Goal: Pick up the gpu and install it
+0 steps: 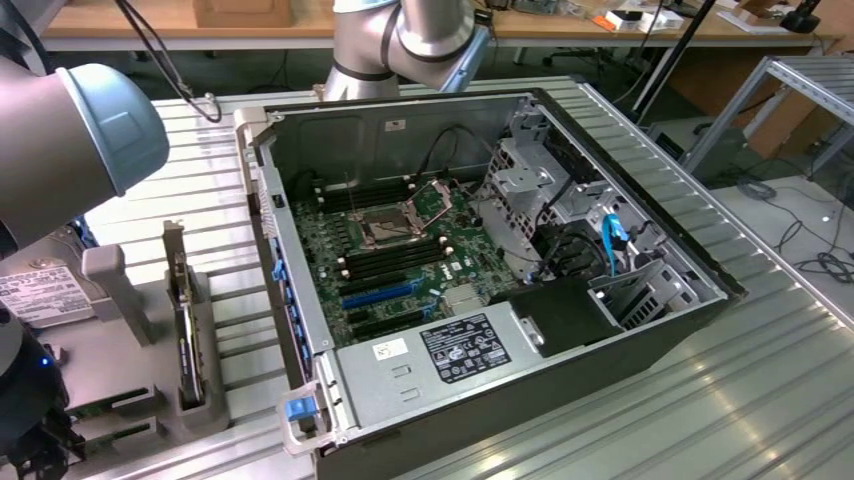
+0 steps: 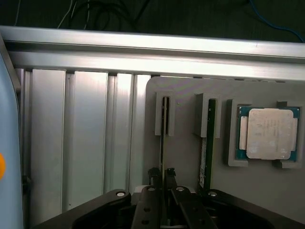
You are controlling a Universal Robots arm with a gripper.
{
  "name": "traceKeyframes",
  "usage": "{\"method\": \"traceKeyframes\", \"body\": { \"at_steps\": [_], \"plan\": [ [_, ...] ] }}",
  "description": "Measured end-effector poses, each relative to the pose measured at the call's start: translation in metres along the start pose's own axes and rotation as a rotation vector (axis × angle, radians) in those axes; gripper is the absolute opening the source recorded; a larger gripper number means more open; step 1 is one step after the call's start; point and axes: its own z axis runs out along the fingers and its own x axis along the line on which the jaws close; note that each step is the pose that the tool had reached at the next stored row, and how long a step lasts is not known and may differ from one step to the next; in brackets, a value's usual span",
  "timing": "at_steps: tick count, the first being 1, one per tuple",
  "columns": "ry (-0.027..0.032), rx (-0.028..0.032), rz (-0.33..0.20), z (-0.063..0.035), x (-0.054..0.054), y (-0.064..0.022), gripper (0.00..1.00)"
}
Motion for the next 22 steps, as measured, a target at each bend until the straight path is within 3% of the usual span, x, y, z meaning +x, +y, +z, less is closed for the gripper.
{"method": "traceKeyframes", "body": {
  "at_steps": [11, 14, 18, 22],
  "plan": [
    [-0.004, -0.0166, 0.0, -0.0153, 0.001, 0.0004, 0.15],
    [-0.0059, -0.0249, 0.0, -0.0265, 0.001, 0.0007, 0.15],
    [-0.0069, -0.0304, -0.001, -0.0326, 0.001, 0.0009, 0.15],
    [-0.0084, -0.04, -0.001, -0.042, 0.001, 0.0011, 0.14]
  ]
}}
